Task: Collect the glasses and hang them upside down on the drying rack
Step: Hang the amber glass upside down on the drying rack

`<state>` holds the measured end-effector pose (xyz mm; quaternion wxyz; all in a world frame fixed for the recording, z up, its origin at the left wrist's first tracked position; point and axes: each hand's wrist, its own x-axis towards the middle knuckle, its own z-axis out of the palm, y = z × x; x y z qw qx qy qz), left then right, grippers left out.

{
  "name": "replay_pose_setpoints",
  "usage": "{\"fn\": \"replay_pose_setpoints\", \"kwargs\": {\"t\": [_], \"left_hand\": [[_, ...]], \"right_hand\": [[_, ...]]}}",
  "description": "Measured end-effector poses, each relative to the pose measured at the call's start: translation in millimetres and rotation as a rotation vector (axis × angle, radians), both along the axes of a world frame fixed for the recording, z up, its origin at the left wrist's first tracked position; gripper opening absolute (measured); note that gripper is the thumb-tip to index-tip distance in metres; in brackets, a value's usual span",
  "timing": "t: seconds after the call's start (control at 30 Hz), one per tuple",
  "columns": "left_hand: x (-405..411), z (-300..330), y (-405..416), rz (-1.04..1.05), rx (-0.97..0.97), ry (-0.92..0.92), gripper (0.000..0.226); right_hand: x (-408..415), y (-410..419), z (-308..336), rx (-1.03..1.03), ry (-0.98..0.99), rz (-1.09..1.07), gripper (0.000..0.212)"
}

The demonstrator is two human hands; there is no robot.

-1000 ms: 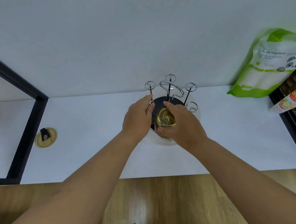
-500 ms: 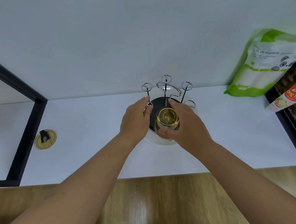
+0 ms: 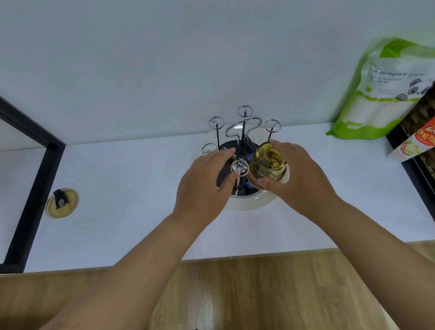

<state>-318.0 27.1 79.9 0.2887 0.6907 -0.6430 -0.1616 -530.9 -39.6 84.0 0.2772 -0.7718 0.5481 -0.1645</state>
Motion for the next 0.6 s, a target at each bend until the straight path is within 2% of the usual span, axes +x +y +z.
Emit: {"fn": "replay_pose_setpoints", "kwargs": {"t": [0.1,0.3,0.47,0.6], "left_hand": [[5,-2,-4,-0.001,-0.050,-0.065,0.056],[6,-15,-6,-0.011,0.079,-0.069,0.072],[2,-18,-2,-0.022,0.088,-0.065,0.075],[6,-7,-6,-0.035,0.047,-0.049,0.066]], "right_hand": [[0,-6,-2,0.014,0.023,-0.012,0.085],[-1,-15,-3,0.055,0.049,-0.017,0.088],[-2,-16,1,0.068,0.070,-0.013,0.092],[-5,-15,15,0.058,0.075,-0.003,0.096]]}}
